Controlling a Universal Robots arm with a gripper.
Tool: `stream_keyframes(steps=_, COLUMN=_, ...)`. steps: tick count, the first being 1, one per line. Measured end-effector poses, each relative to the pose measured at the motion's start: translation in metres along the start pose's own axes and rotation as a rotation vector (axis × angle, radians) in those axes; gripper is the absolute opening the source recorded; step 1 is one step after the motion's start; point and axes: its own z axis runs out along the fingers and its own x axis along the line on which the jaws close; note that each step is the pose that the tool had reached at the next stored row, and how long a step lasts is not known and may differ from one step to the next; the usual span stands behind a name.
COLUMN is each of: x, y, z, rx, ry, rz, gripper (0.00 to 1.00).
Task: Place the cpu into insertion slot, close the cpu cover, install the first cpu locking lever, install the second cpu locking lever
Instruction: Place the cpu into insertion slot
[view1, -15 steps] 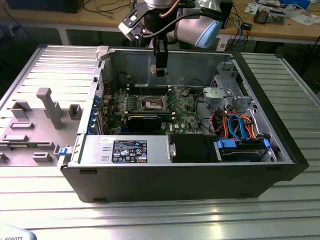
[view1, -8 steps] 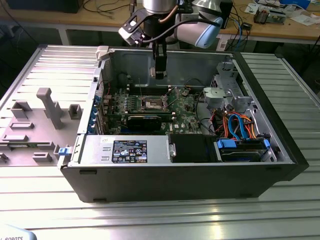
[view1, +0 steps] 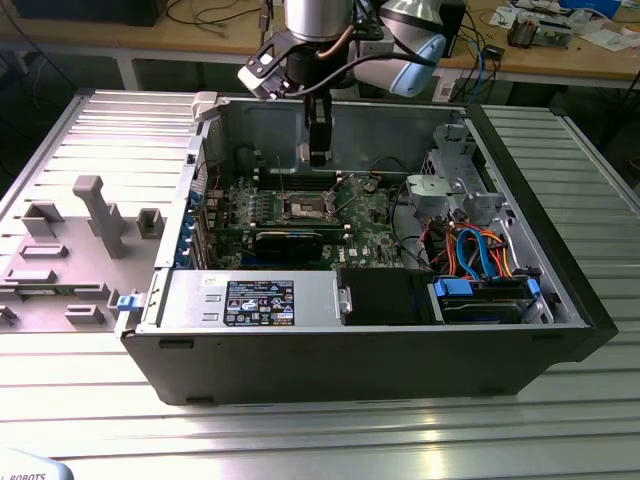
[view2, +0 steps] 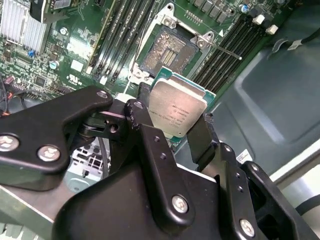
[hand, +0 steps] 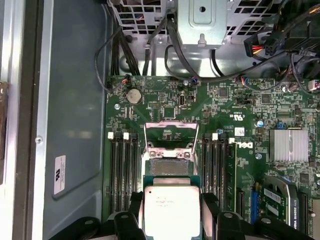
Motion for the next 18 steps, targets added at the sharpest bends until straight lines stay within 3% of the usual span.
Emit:
stream_keyframes(steps=4, x=0.0000, y=-0.0004, z=0.0082, rx=0.0024, ry=-0.0096, rz=0.000, gripper=0.54)
stream_keyframes(steps=14, x=-0.0001, y=-0.0011, z=0.0198, rx=0.0032, ry=-0.0200, rz=0.000, gripper=0.54)
stream_keyframes(steps=18, x=-0.0002, y=-0.0013, z=0.0240, rx=0.0035, ry=-0.0374, rz=0.005, gripper=0.54)
